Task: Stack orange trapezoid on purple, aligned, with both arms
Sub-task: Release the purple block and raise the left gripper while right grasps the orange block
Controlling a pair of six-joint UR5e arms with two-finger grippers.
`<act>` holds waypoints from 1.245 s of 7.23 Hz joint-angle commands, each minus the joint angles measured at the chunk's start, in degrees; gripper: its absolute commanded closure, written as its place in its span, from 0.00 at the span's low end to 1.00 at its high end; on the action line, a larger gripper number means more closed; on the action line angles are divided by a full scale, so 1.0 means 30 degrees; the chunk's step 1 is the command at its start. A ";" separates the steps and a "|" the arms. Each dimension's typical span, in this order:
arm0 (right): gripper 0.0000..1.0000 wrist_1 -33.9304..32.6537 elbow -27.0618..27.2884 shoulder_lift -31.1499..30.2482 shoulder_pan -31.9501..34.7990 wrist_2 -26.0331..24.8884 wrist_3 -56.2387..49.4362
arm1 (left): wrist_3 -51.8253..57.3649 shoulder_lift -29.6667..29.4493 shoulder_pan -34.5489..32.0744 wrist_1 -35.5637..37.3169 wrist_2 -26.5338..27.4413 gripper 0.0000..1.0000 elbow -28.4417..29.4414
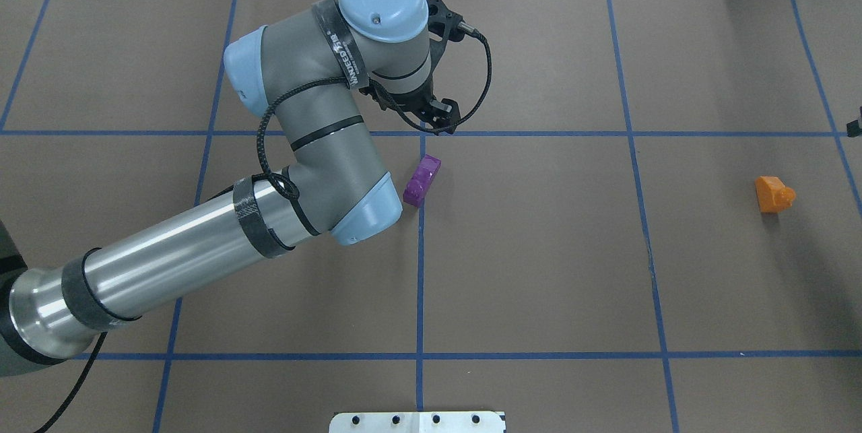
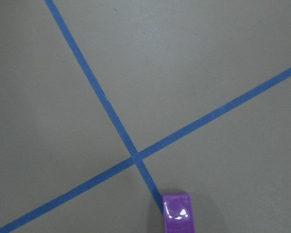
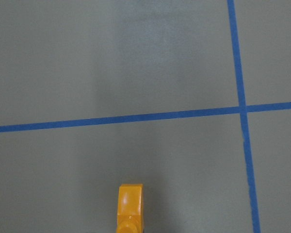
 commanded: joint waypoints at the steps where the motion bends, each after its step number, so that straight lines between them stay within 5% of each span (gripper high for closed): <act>1: 0.00 0.3938 -0.0827 -0.0396 -0.3391 -0.1959 0.3361 | 0.0006 0.0172 -0.0265 0.0858 -0.0151 0.00 -0.1062; 6: 0.00 0.6720 -0.5069 0.0393 -0.4956 -0.2176 0.3249 | 0.0006 0.0202 -0.0324 0.0858 -0.0151 0.00 -0.1123; 9: 0.00 0.6904 -0.5080 0.0454 -0.5223 -0.1942 0.3396 | 0.0006 0.0466 -0.0353 0.0829 -0.0151 0.00 -0.1239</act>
